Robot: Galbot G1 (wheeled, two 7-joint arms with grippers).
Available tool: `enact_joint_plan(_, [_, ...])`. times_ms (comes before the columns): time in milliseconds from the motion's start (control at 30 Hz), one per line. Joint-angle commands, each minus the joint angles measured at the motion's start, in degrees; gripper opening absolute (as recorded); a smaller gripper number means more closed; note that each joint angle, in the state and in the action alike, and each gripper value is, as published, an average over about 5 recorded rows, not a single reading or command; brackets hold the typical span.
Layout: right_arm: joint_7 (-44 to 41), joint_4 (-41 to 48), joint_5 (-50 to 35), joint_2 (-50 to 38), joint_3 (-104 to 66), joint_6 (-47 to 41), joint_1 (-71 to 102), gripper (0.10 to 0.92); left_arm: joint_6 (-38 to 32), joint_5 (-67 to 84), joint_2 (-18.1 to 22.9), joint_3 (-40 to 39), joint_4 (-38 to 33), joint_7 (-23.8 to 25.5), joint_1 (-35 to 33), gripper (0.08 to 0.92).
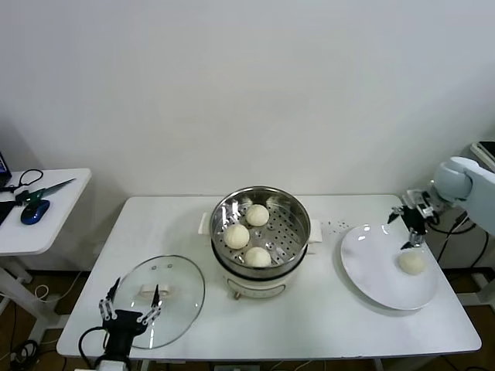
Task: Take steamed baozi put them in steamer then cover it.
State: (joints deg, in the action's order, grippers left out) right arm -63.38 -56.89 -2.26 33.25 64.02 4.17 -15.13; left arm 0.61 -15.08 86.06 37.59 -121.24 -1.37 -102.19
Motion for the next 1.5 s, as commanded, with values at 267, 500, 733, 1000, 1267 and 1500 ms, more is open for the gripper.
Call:
enact_joint_plan(267, [0.2,13.1,11.2,2.3,-17.3,2.2,16.8,0.823,0.2,-0.7,0.5,0.0,0.2,-0.1,-0.4,0.823])
enact_joint_plan(500, [0.3,15.9,11.2,5.0,-18.1,2.9,16.8,0.823,0.3,-1.0,0.4,-0.1,0.6,-0.1,-0.3,0.823])
enact_joint_plan(733, [0.4,17.7,11.5,6.9,-18.0,3.4,16.1,0.823,0.2,-1.2,0.4,-0.2,0.8,-0.1,-0.3,0.823])
enact_joint_plan(1000, [0.2,19.0,12.0,8.3,-18.4,3.9,15.8,0.823,0.2,-1.3,0.4,-0.2,0.8,-0.1,-0.4,0.823])
enact_joint_plan(1267, [-0.4,19.4,12.1,8.5,-18.4,4.4,15.6,0.797,0.2,-1.2,0.5,0.1,0.8,-0.1,-0.3,0.823])
enact_joint_plan(1500, [-0.8,17.2,11.8,7.1,-18.4,4.4,14.9,0.713,0.3,-0.9,0.3,0.3,0.6,-0.1,-0.2,0.823])
